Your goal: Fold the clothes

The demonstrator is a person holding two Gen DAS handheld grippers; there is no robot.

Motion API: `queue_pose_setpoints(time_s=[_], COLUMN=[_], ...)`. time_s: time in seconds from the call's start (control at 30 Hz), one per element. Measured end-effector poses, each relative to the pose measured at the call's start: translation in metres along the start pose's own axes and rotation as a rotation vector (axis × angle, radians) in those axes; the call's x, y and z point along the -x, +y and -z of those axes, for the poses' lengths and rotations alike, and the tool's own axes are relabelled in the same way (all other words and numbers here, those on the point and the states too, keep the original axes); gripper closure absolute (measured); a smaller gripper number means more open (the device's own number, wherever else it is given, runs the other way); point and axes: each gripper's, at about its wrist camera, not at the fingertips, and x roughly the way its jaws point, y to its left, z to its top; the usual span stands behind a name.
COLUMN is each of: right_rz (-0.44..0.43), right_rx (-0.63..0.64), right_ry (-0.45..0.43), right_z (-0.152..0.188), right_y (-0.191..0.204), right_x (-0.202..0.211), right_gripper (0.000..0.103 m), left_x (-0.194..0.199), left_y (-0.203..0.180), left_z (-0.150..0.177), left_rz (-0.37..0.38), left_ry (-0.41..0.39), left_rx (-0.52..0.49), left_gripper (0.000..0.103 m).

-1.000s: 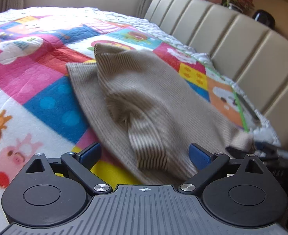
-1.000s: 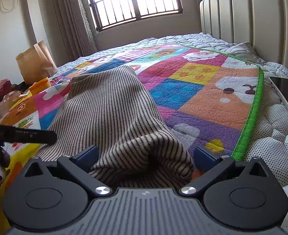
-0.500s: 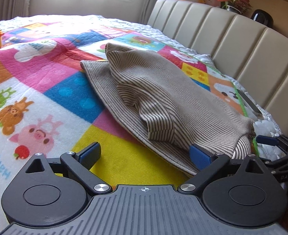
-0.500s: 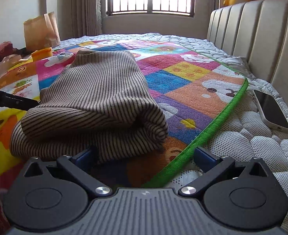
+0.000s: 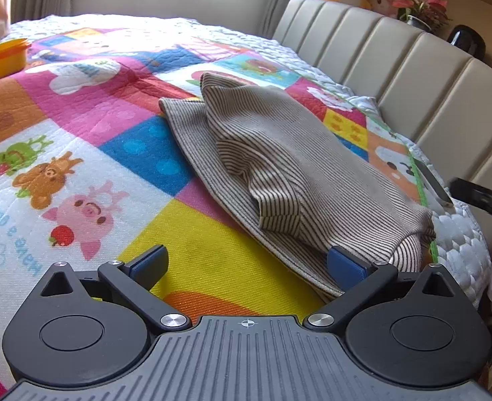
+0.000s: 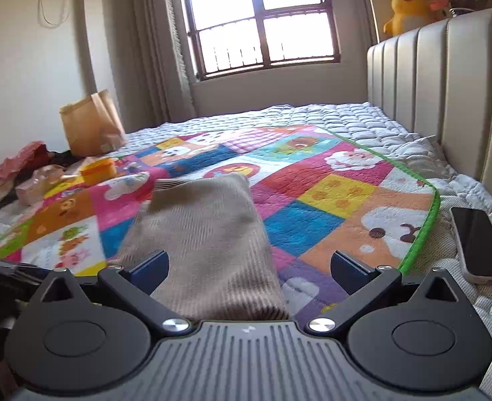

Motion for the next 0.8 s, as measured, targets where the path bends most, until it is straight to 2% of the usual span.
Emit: queue_pose_setpoints(time_s=[0.1,0.13,0.23,0.33,0.43,0.57,0.63,0.7,0.73,0.8], right_rz=[0.074,0.086,0.066,0.032,-0.007,-0.041,-0.037,-0.038,-0.051,-0.093], right_rx=[0.121,0.119,-0.080,-0.095,-0.047,0.092,0.171,0.259,0.298,0.403], right_ry=[0.110,0.135,0.141,0.137,0.150,0.161,0.125,0.080,0.072,0.076], right_z=[0.016,0.024,0.036,0.044,0.054,0.055,0.048,0.041,0.039,0.040], right_y=[0.009,0.009,-0.002,0.003,0.020,0.036,0.042,0.050,0.055,0.071], right_x=[-0.037,-0.045,-0.043,-0.031,-0.016,0.002,0.014,0.025,0.028,0.027], right_gripper=[0.002,0.004,0.004,0.005,0.005,0.006,0.012,0.039,0.042,0.044], left_x=[0.001,0.001,0.002,0.000,0.001,0.006,0.011,0.013,0.014,0.014], left_y=[-0.001,-0.001,0.000,0.005,0.006,0.007,0.008,0.008,0.009,0.011], left_z=[0.000,0.000,0.000,-0.002,-0.006,-0.007,-0.005,-0.003,-0.002,-0.002], left_rz=[-0.011,-0.015,-0.026,-0.041,-0.048,-0.056,-0.061,-0.060,-0.059,-0.058], left_ry=[0.002,0.002,0.004,0.005,-0.006,-0.022,-0.031,-0.034,-0.034,-0.034], left_rx=[-0.003,-0.004,-0.004,0.004,0.002,-0.003,-0.004,0.005,0.011,0.026], left_gripper=[0.000,0.000,0.000,0.000,0.000,0.000,0.000,0.000,0.000,0.000])
